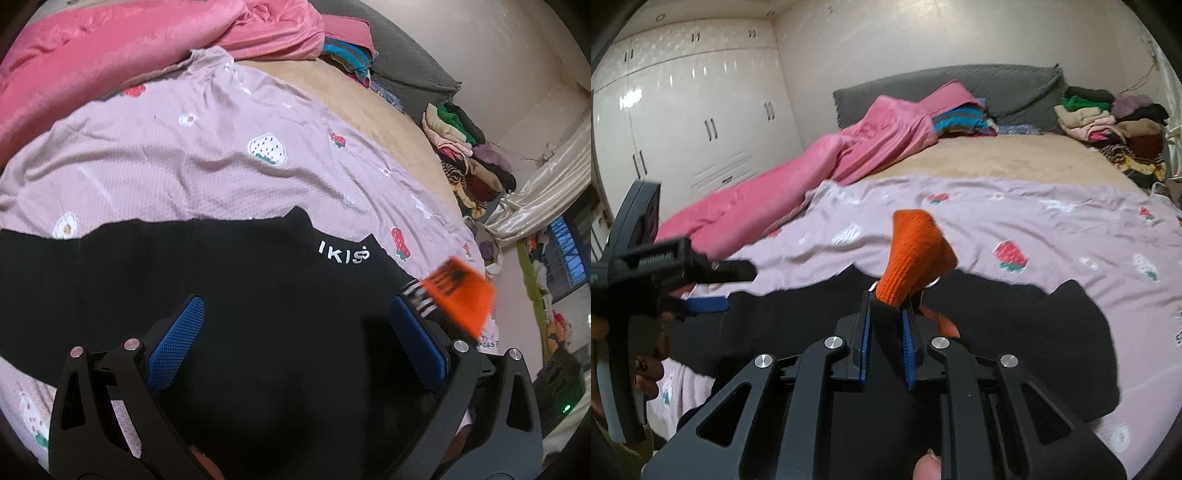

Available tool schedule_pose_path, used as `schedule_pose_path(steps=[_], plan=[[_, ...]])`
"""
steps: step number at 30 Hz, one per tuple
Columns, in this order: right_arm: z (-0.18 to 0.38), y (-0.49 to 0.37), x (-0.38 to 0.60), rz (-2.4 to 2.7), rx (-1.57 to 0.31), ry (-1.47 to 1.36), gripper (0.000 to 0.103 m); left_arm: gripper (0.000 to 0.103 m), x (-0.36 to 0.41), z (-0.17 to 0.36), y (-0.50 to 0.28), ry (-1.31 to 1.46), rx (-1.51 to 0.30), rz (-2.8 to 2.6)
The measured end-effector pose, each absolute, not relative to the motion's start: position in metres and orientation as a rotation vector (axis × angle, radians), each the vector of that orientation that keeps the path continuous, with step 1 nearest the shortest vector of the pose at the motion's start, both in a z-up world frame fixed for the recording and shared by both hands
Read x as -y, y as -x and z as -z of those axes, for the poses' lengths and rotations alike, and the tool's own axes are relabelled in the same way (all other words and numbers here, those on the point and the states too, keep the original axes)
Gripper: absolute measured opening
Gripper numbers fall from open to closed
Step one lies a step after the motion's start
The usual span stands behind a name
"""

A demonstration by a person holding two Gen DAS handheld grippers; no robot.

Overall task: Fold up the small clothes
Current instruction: 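Carry the sleeve across the shirt body with the right tool and release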

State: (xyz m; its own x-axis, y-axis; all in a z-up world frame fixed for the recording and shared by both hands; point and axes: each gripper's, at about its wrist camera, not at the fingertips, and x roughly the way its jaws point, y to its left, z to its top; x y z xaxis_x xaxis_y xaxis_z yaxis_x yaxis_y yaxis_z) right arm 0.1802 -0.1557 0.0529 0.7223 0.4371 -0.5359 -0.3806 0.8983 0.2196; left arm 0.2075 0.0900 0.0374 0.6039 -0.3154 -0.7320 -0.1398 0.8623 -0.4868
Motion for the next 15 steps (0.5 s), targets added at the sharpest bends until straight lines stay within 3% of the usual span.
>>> schedule_pose_path(steps=[11, 12, 15], plan=[[-0.045, -0.147, 0.142, -0.575, -0.688, -0.074, 0.041, 0.092, -0.075, 0.000, -0.208, 0.573, -1.022, 0.209], [-0.045, -0.145, 0.149, -0.558, -0.692, -0.071, 0.043, 0.088, -0.071, 0.005, -0.208, 0.566, -1.036, 0.216], [-0.044, -0.145, 0.174, -0.491, -0.704, -0.086, 0.044, 0.064, -0.059, 0.021, -0.208, 0.580, -1.090, 0.253]])
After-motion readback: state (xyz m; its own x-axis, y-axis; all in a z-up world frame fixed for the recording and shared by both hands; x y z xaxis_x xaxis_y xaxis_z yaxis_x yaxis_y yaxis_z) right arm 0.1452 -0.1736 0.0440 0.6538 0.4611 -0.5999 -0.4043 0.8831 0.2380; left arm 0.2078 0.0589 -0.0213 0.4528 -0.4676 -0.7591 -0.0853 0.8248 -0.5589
